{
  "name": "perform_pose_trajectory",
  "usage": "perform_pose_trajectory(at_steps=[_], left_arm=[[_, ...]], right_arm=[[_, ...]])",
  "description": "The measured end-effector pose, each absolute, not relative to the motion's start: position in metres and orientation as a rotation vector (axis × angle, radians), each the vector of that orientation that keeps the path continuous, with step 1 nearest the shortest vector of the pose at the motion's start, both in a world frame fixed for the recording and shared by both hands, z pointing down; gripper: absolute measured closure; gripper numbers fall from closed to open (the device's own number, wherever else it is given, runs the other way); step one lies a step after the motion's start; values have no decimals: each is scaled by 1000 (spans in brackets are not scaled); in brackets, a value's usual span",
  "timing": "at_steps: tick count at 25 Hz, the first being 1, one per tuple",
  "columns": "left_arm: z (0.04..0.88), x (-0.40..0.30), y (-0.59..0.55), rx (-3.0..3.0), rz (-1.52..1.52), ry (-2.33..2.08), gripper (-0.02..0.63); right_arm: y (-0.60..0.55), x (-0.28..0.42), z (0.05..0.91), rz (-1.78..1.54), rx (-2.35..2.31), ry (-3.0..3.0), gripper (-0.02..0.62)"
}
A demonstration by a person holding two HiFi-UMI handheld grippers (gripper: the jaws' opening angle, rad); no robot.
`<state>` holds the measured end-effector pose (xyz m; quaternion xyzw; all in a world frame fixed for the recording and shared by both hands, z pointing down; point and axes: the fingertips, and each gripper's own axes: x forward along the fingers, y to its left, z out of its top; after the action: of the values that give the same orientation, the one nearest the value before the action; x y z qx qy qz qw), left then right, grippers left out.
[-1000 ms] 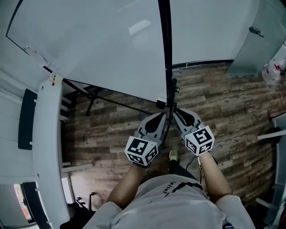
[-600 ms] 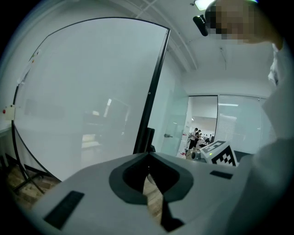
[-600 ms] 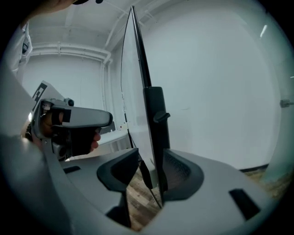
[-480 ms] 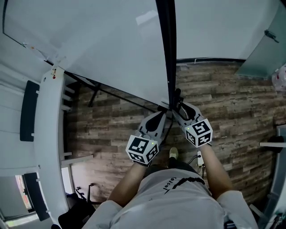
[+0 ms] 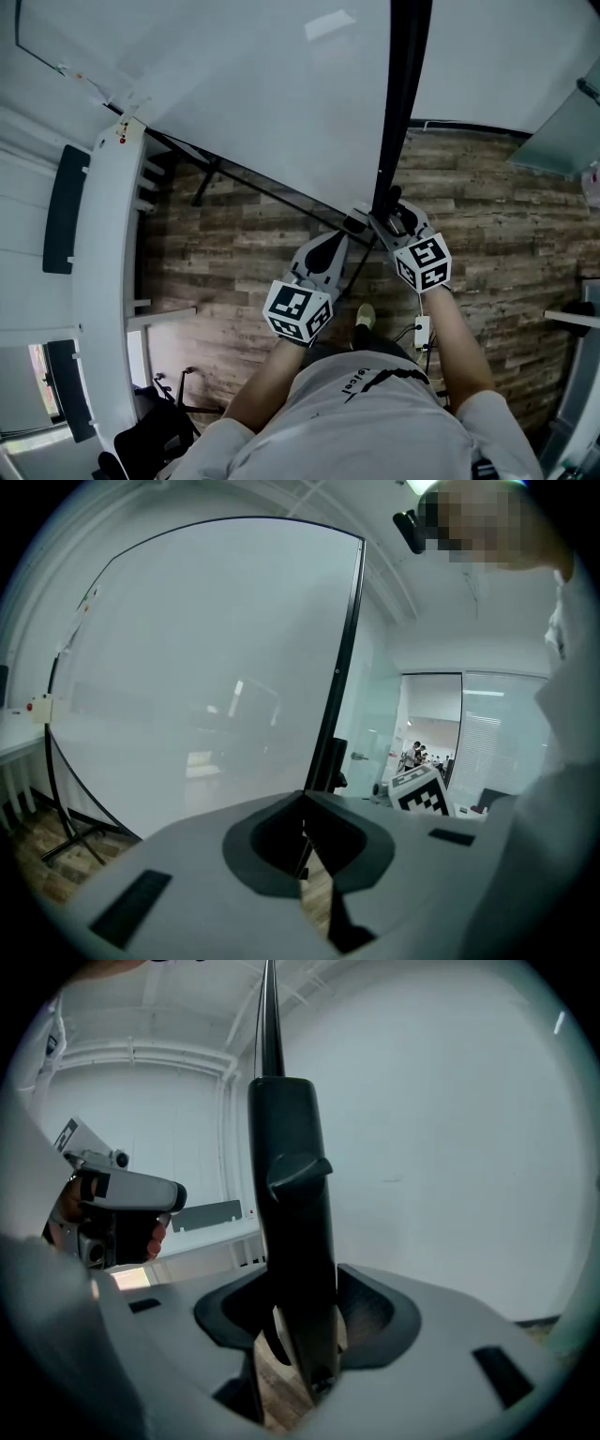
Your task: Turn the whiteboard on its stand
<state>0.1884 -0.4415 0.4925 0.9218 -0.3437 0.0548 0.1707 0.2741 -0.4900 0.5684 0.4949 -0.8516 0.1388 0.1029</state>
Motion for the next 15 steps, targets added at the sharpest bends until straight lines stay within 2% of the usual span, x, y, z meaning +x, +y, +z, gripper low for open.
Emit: perform_pose_trajectory(at_steps=[15], left_arm=[[495,153,-421,2596,146,-1001,594]], right_arm=[[-467,248,566,368,1455,-2493,403]])
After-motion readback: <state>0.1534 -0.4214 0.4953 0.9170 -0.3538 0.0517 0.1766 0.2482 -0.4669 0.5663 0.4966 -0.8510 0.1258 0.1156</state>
